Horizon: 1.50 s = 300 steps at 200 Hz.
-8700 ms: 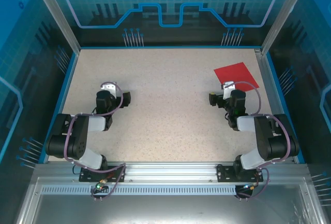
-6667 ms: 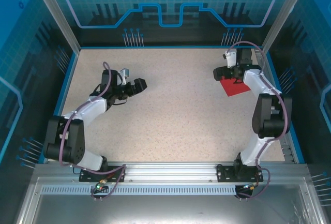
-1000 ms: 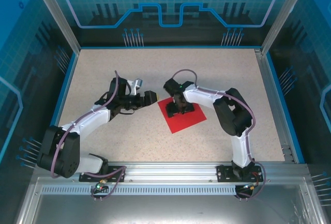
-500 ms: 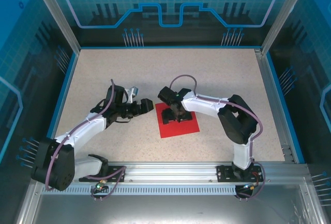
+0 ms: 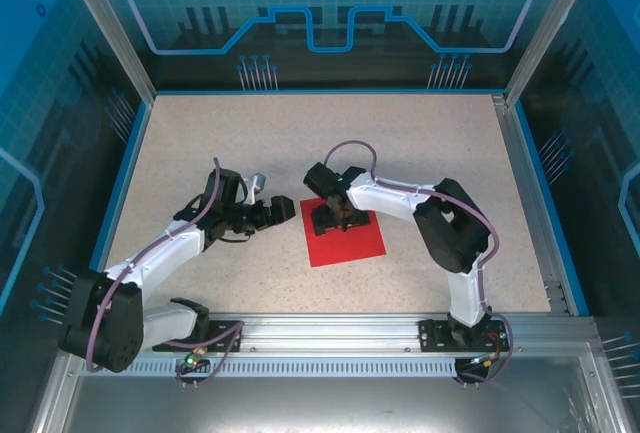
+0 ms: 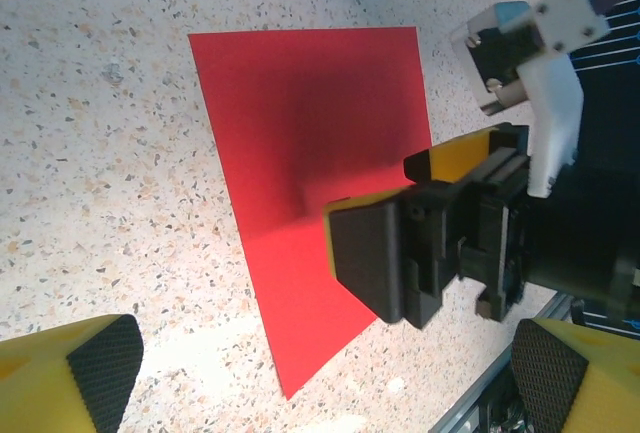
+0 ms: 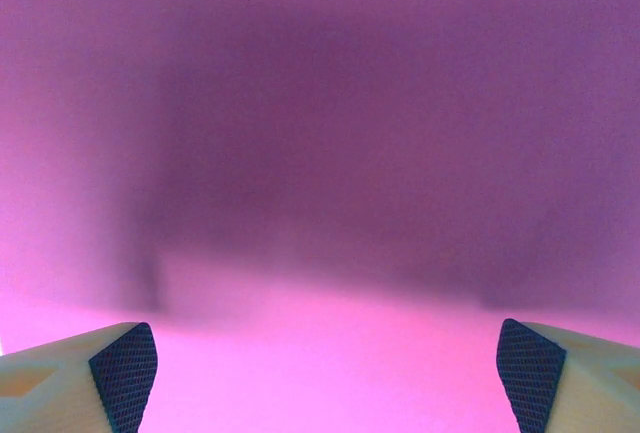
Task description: Fold a paper plane with a square sheet of paper (pick it up from the middle)
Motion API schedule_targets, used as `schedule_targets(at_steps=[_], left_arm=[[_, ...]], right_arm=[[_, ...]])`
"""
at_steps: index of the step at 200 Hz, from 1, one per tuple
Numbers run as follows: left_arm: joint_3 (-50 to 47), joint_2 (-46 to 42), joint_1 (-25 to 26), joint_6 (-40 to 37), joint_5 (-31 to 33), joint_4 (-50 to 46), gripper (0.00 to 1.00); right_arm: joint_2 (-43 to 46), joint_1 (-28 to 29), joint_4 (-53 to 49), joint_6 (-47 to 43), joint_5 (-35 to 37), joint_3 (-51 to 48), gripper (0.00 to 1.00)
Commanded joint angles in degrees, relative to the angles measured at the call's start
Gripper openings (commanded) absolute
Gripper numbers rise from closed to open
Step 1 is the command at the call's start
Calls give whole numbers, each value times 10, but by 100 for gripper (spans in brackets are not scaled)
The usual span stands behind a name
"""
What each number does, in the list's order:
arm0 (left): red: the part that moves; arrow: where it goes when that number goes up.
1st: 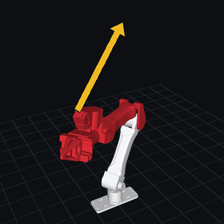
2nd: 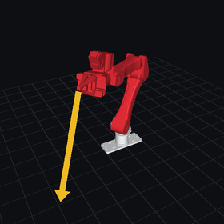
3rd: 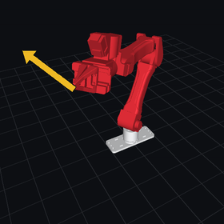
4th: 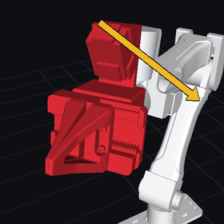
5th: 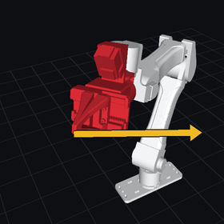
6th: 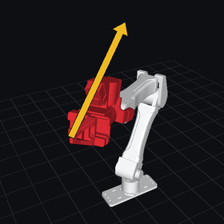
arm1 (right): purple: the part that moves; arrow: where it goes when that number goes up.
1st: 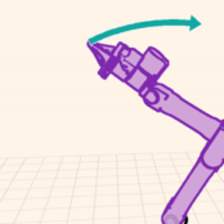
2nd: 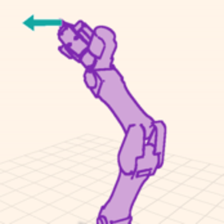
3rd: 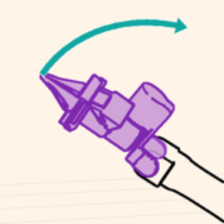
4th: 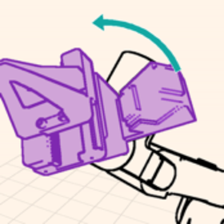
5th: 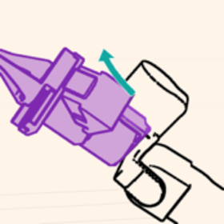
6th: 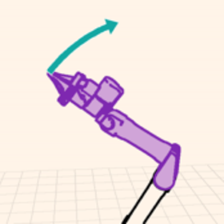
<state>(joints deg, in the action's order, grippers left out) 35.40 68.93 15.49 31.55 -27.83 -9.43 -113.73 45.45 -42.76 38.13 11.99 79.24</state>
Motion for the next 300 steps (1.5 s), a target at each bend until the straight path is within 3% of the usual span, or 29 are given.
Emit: schedule_targets(at_steps=[1, 133, 231, 268, 300], left_arm=[[-5, -4, 0, 2, 5, -16, 99], [10, 24, 6, -9, 3, -17, 99], [14, 35, 14, -14, 1, -18, 99], [13, 35, 15, -15, 2, -17, 99], [13, 34, 15, -14, 1, -16, 99]], right_arm=[[-13, -9, 3, 3, 1, 6, 91], [-36, -21, 38, 28, -4, -38, 85], [-66, 4, -3, 40, 39, -1, 78], [-57, 9, -14, 37, 56, 18, 71], [-41, 13, -8, 36, 61, 22, 57]])
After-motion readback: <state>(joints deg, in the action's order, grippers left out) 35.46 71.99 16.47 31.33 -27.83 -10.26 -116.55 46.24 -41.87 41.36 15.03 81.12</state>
